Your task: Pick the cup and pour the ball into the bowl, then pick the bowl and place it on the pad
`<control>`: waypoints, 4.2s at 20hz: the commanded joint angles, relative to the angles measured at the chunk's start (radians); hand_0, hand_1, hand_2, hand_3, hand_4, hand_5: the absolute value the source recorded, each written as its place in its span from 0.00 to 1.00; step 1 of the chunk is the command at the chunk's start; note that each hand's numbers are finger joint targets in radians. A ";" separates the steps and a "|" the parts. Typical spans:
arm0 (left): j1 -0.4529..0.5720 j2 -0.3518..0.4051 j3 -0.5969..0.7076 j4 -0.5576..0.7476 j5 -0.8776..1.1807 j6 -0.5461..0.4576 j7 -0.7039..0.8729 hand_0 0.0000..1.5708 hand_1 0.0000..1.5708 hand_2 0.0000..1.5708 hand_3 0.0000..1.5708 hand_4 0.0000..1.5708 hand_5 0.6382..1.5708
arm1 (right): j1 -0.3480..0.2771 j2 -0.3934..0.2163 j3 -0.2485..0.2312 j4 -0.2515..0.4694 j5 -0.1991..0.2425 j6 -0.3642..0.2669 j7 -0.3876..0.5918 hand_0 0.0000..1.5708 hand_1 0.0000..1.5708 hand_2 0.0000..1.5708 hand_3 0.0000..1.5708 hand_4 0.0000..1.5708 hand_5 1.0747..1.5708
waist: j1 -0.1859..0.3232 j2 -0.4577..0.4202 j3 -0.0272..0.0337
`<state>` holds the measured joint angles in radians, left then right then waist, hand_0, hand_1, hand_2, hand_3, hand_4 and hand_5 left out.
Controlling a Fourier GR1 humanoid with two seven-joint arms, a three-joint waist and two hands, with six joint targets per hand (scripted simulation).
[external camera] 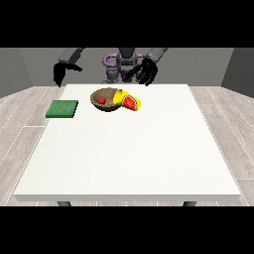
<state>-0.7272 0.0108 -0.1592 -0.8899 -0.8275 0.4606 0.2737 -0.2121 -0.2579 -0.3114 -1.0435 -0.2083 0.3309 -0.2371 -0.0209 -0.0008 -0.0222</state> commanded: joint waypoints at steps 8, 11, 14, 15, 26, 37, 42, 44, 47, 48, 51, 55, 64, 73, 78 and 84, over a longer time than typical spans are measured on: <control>0.311 -0.011 0.122 -0.215 0.661 -0.188 -0.511 0.00 0.00 0.00 0.00 0.00 0.99 | -0.008 0.248 0.120 -0.079 0.120 -0.262 -0.018 0.00 0.00 0.00 0.00 0.19 1.00 | 0.081 0.083 0.0181; 0.343 -0.010 0.107 -0.234 0.677 -0.272 -0.558 0.00 0.00 0.00 0.00 0.00 0.99 | -0.037 0.251 0.090 -0.016 0.110 -0.309 -0.062 0.00 0.00 0.00 0.00 0.20 1.00 | 0.124 0.100 0.0218; 0.348 0.066 0.160 -0.243 0.717 -0.350 -0.552 0.00 0.00 0.00 0.00 0.00 0.99 | -0.040 0.248 0.107 0.035 0.096 -0.325 -0.072 0.00 0.00 0.00 0.00 0.20 1.00 | 0.105 0.078 0.0223; 0.368 0.036 0.142 -0.260 0.701 -0.320 -0.578 0.00 0.00 0.00 0.00 0.00 0.99 | -0.086 0.228 0.068 0.084 0.077 -0.338 -0.101 0.00 0.00 0.00 0.00 0.19 1.00 | 0.120 0.099 0.0224; 0.314 0.128 0.212 -0.319 0.743 -0.417 -0.508 0.00 0.00 0.00 0.00 0.00 0.99 | -0.228 0.210 0.077 0.338 0.077 -0.355 -0.220 0.00 0.00 0.00 0.00 0.07 0.99 | 0.113 0.138 0.0225; 0.326 0.099 0.185 -0.367 0.728 -0.405 -0.516 0.00 0.00 0.00 0.00 0.22 1.00 | -0.122 0.199 0.084 0.482 0.134 -0.555 -0.177 1.00 1.00 1.00 0.30 0.50 0.84 | 0.152 0.170 0.0208; 0.301 0.112 0.183 -0.362 0.744 -0.447 -0.534 0.00 0.00 0.00 0.00 0.42 0.96 | -0.116 0.160 0.187 0.466 0.325 -0.794 -0.136 1.00 1.00 1.00 0.99 0.60 0.97 | 0.219 0.184 0.0161; 0.334 0.082 0.163 -0.359 0.741 -0.440 -0.514 0.00 0.00 0.00 0.00 0.49 0.93 | -0.131 0.130 0.187 0.455 0.337 -0.820 -0.041 1.00 1.00 1.00 0.89 0.58 0.99 | 0.224 0.119 0.0178; 0.341 0.150 0.239 -0.286 0.772 -0.466 -0.548 0.00 0.00 0.00 0.00 0.59 0.86 | -0.176 0.124 0.225 0.397 0.364 -0.828 0.111 1.00 1.00 1.00 0.75 0.57 0.99 | 0.163 0.064 0.0175; 0.361 0.141 0.244 -0.265 0.783 -0.467 -0.521 0.00 0.00 0.00 0.00 0.61 0.84 | -0.162 0.143 0.260 0.394 0.392 -0.837 0.166 1.00 1.00 1.00 0.67 0.55 0.99 | 0.140 0.008 0.0178; 0.442 0.158 0.277 -0.205 0.789 -0.468 -0.577 0.00 0.00 0.00 0.00 0.62 0.84 | -0.242 0.112 0.292 0.335 0.406 -0.785 0.359 1.00 1.00 1.00 0.62 0.52 0.98 | 0.076 -0.077 0.0194; 0.480 0.178 0.298 -0.156 0.783 -0.452 -0.510 0.00 0.00 0.00 0.00 0.64 0.82 | -0.297 0.095 0.344 0.267 0.429 -0.697 0.569 1.00 1.00 1.00 0.56 0.51 0.99 | -0.016 -0.207 0.0204; 0.466 0.143 0.264 -0.272 0.774 -0.442 -0.572 0.00 0.00 0.00 0.00 0.65 0.85 | -0.312 -0.118 0.169 0.208 0.328 -0.564 0.521 1.00 1.00 1.00 0.49 0.51 1.00 | 0.054 -0.028 0.0224; 0.365 0.409 0.515 -0.260 0.995 -0.657 -0.591 0.00 0.00 0.00 0.00 0.84 0.97 | -0.289 -0.292 0.014 0.262 0.234 -0.456 0.329 1.00 1.00 1.00 0.00 0.59 1.00 | 0.090 0.137 0.0225; 0.420 0.556 0.628 -0.168 1.082 -0.822 -0.667 0.00 0.00 0.00 0.00 0.81 1.00 | -0.249 -0.278 0.002 0.258 0.247 -0.506 0.263 1.00 1.00 1.00 0.00 0.52 1.00 | 0.131 0.163 0.0215; 0.313 0.684 0.717 -0.033 1.131 -0.861 -0.677 0.00 0.00 0.00 0.00 0.77 0.99 | -0.317 -0.295 -0.023 0.289 0.221 -0.476 0.216 1.00 1.00 1.00 0.00 0.48 0.99 | 0.087 0.253 0.0219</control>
<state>-0.3808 0.6194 0.5073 -1.0044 0.2771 -0.3607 -0.3764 -0.5048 -0.5499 -0.3314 -0.7586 0.0152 -0.1479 -0.0021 0.0846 0.2183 0.0000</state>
